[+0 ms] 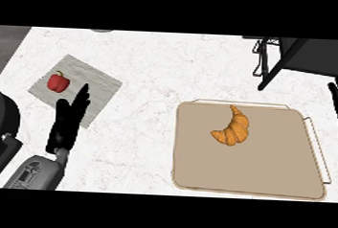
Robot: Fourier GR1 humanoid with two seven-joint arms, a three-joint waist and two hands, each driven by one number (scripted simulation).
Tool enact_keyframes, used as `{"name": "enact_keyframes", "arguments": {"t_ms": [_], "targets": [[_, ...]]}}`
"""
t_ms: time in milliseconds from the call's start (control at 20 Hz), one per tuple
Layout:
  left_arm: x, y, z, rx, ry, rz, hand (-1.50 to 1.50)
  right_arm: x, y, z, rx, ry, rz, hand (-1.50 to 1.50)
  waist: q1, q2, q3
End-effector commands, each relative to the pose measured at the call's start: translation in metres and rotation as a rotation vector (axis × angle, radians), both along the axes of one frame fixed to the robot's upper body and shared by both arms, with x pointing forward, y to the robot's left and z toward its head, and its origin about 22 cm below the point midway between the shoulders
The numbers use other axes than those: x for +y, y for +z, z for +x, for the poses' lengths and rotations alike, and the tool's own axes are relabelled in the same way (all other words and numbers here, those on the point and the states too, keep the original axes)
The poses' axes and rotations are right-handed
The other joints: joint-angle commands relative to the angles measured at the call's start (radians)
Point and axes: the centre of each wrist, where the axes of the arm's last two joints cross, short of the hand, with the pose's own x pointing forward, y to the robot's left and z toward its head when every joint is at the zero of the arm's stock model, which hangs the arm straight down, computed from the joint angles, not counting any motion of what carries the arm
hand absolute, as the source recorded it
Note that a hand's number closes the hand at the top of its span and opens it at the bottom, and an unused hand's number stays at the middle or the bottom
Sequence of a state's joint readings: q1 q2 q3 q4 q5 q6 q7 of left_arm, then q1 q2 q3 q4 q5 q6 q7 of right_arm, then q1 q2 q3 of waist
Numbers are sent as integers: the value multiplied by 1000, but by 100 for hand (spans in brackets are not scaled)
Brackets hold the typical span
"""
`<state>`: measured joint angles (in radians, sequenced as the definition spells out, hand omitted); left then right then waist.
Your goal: Pick the croissant from the tray and place it in the tiered shelf
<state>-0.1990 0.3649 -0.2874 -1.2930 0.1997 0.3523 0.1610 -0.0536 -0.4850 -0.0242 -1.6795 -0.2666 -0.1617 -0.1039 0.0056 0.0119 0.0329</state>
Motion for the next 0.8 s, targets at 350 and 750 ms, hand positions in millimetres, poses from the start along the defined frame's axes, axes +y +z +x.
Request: {"name": "enact_keyframes", "arguments": {"t_ms": [350,750], "targets": [[33,-15,-27,133,111,-162,0,-77,-103,-118,495,-923,-129,150,-68,2,-42],[38,-15,-35,171,51,-225,0,42,-86,-144,368,-847,26,-150,-10,-13,-34]]}}
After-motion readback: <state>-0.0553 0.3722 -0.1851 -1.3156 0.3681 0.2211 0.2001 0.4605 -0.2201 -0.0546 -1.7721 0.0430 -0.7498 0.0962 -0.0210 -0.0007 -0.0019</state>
